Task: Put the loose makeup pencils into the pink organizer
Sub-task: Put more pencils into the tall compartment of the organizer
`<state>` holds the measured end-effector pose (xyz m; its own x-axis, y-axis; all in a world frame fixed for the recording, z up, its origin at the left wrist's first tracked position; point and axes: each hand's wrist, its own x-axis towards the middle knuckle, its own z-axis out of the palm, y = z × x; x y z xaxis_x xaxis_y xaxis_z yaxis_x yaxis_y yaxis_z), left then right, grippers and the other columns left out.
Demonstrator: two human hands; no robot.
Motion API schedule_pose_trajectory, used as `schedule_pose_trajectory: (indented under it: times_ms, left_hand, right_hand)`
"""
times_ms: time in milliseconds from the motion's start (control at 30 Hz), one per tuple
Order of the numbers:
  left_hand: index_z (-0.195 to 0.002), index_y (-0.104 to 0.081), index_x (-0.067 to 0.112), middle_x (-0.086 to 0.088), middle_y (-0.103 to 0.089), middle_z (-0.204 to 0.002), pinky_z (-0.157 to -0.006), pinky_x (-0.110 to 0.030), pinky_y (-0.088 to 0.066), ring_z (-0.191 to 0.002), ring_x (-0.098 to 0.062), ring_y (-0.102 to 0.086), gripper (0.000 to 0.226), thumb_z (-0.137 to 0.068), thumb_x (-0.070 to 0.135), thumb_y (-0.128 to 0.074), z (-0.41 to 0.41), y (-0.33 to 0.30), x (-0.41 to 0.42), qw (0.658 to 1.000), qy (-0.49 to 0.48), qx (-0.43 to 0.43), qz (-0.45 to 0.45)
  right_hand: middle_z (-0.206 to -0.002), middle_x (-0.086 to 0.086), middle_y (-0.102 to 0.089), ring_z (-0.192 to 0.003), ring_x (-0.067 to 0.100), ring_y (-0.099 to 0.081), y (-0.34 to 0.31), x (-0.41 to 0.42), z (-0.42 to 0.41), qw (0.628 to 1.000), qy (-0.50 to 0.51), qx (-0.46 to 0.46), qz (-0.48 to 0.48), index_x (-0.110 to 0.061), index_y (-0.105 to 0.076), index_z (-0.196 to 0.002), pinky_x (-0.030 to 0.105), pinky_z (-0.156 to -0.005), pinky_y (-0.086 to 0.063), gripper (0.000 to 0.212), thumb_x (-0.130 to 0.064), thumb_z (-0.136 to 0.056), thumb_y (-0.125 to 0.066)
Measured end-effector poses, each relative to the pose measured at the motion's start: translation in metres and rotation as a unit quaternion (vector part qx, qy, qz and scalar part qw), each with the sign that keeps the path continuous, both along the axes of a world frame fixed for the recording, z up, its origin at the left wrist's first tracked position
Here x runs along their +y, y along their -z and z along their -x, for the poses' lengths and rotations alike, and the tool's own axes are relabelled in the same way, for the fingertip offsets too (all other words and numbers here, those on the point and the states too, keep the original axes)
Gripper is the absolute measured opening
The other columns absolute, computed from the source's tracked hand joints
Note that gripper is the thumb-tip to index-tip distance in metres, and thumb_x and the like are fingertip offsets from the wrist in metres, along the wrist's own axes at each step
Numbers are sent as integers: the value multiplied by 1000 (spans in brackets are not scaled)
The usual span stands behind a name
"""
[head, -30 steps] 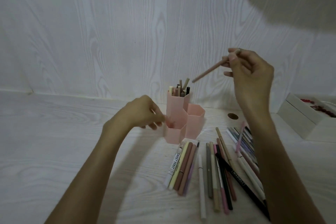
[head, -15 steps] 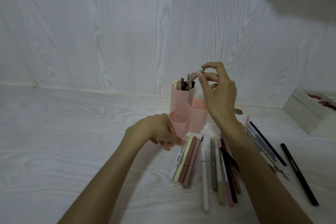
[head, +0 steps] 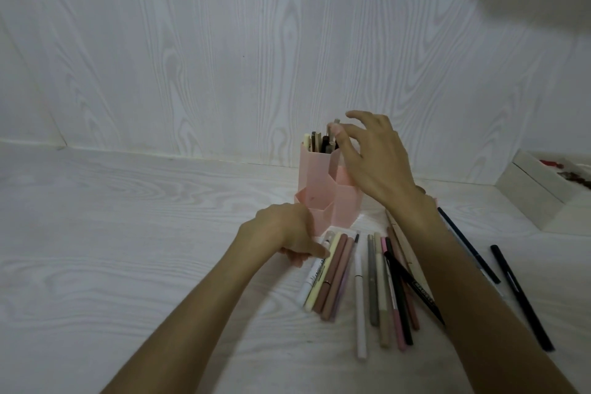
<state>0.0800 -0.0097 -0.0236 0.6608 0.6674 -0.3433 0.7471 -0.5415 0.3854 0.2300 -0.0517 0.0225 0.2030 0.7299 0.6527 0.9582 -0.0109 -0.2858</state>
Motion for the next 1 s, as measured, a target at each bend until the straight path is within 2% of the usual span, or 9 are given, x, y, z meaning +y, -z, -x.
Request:
schedule_pose_trajectory:
  times_ms: [200, 333, 400, 467, 533, 667, 800, 933, 1000]
  left_hand:
    - [-74, -63, 18, 4, -66, -72, -74, -28, -56, -68, -15, -63, 28, -79, 45, -70, 4, 1, -11, 999, -9, -20, -33]
    - [-61, -55, 20, 5, -55, -62, -63, -24, -47, -61, -14, -54, 37, -75, 50, -73, 9, 5, -11, 999, -22, -30, -37]
    - [-58, -59, 20, 6, -57, -58, -55, -21, -43, -56, -12, -51, 37, -77, 49, -72, 12, 5, -8, 998, -21, -52, -9]
    - [-63, -66, 18, 9, -58, -50, -46, -15, -38, -47, -8, -45, 32, -82, 43, -68, 18, 5, -5, 995, -24, -80, 46]
    - [-71, -71, 15, 9, -62, -49, -42, -12, -34, -41, -6, -42, 25, -86, 34, -64, 27, 1, -2, 987, -30, -104, 118]
    - [-81, -71, 22, 18, -71, -65, -51, -12, -42, -58, 5, -62, 21, -90, 36, -59, 57, -16, 9, 968, -56, -195, 151]
    - [-84, -71, 24, 20, -74, -75, -55, -15, -46, -64, 9, -66, 21, -87, 40, -58, 67, -54, 19, 905, -135, -381, 134]
    - [-80, -70, 25, 17, -72, -70, -57, -17, -45, -68, 9, -69, 17, -88, 36, -60, 43, -86, 28, 807, -198, -556, 20]
    - [-90, -69, 16, 10, -71, -76, -53, -15, -49, -71, 2, -71, 16, -89, 30, -62, 28, -85, 32, 746, -220, -628, -35]
  right_hand:
    - [-105, -1, -69, -91, 15, -59, 2, -53, -36, 974, 86, 127, 164, -27, -68, -106, 26, -75, -39, 24, -37, -91, -53]
    - [-97, 1, -69, -97, 22, -62, 33, -78, -39, 948, 158, 169, 220, -24, -68, -99, 28, -75, -43, 18, -34, -86, -61]
    - [-87, -2, -66, -102, 22, -61, 50, -84, -36, 943, 166, 169, 232, -21, -66, -102, 33, -90, -45, 22, -35, -85, -62]
    - [-93, 3, -68, -103, 23, -61, 60, -84, -35, 938, 170, 170, 250, -17, -64, -110, 37, -99, -42, 31, -34, -83, -64]
    - [-103, 7, -68, -104, 26, -61, 62, -82, -35, 935, 181, 168, 254, -16, -64, -113, 36, -91, -45, 34, -33, -84, -63]
    - [-98, 11, -67, -103, 32, -60, 61, -74, -38, 929, 189, 144, 282, -10, -64, -108, 38, -89, -44, 28, -30, -89, -58]
    - [-71, 4, -46, -82, 27, -52, 48, -56, -44, 903, 177, 137, 366, -8, -49, -68, 35, -72, -34, 24, -20, -88, -56]
    - [-90, 13, -57, -92, 29, -55, 28, -37, -42, 851, 188, 118, 476, -6, -51, -88, 32, -63, -44, 11, -11, -86, -60]
    - [-80, 9, -60, -75, 26, -57, 23, -33, -42, 833, 186, 126, 505, -7, -53, -79, 30, -63, -45, 9, -8, -82, -62]
